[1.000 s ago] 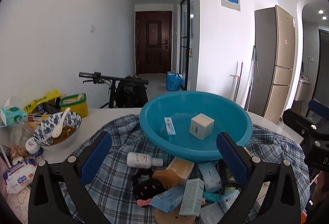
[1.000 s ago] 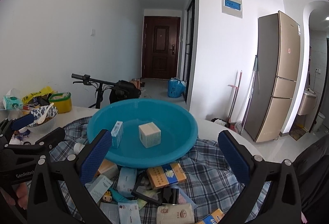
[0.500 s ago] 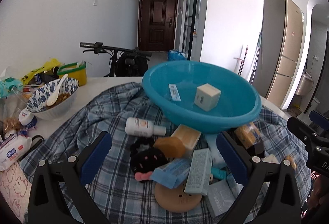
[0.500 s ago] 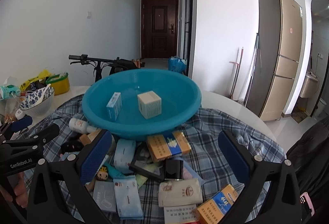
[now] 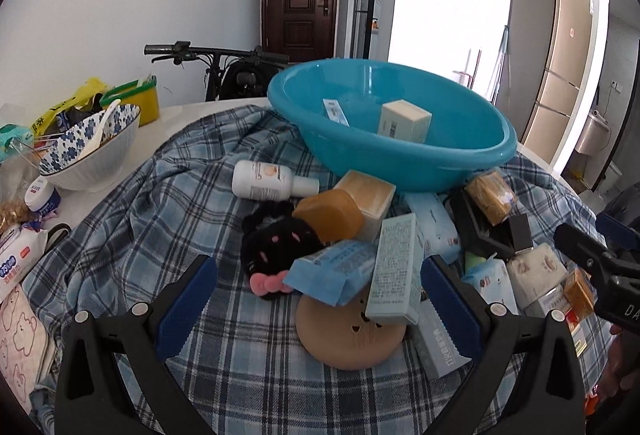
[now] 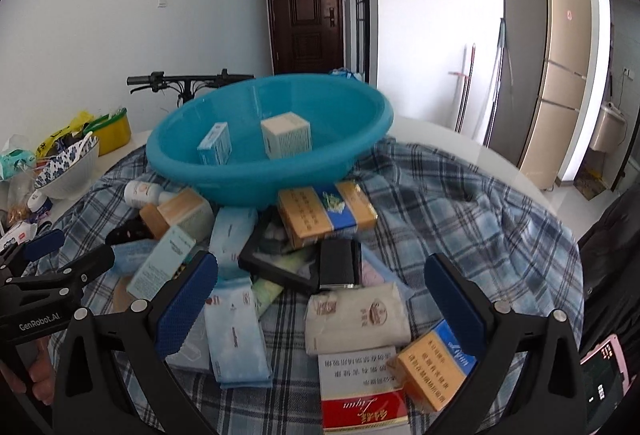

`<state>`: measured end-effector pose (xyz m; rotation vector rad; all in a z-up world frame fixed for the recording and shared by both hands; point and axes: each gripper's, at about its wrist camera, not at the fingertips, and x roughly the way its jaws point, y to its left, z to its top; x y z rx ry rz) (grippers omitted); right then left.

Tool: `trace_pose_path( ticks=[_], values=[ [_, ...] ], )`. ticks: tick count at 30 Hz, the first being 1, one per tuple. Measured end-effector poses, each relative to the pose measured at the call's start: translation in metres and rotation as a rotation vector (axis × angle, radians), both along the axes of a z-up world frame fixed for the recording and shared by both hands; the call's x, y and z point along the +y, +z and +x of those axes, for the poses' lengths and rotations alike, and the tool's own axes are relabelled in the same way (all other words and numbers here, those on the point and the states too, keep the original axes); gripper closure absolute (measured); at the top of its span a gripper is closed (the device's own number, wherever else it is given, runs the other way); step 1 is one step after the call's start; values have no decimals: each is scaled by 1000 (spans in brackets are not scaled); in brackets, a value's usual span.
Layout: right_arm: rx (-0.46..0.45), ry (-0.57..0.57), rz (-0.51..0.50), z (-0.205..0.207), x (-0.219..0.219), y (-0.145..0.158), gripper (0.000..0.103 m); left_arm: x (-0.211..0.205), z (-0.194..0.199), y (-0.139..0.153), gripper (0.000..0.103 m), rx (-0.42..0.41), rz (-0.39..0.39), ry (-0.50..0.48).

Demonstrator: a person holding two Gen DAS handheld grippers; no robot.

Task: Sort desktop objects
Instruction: 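Lower both open tools toward the pile of boxes beside the basin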

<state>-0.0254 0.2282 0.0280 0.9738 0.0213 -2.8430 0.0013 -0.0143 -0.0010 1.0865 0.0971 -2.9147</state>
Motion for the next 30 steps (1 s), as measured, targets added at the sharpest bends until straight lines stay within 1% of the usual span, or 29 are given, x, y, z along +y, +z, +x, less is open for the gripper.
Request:
trace_pose_path(
  ticks=[4, 9, 14, 18, 19, 20, 21, 22, 24, 28, 30],
  values=[
    [-26, 3, 6, 2, -1, -10, 0, 5, 0, -3, 0, -11, -7, -16],
    [-38, 8, 9, 3, -2, -16, 0, 12, -1, -7, 0, -24, -6, -47],
    [-47, 17, 3, 2, -2, -17, 0, 16, -5, -14, 0, -63, 34, -91],
    [-45, 14, -5, 3, 1, -17, 0, 19, -11, -17, 1, -42, 1, -117],
    [-44, 13, -7, 3, 1, -17, 0, 19, -15, -20, 8, -56, 1, -121],
    [-43, 11, -8, 4, 2, -16, 0, 18, -17, -21, 12, -67, 19, -130],
    [-42, 11, -7, 4, 2, -16, 0, 16, -20, -23, 15, -78, 46, -143],
    [-42, 10, -6, 5, 3, -16, 0, 15, -23, -24, 15, -82, 60, -150],
    [-43, 8, -6, 5, 4, -16, 0, 16, -27, -26, 17, -82, 59, -157],
    [-52, -1, -5, 4, 7, -18, 0, 14, -29, -24, 29, -72, 86, -170],
    [-55, -5, -8, 3, 8, -19, 0, 13, -29, -23, 32, -70, 105, -180]
  ],
)
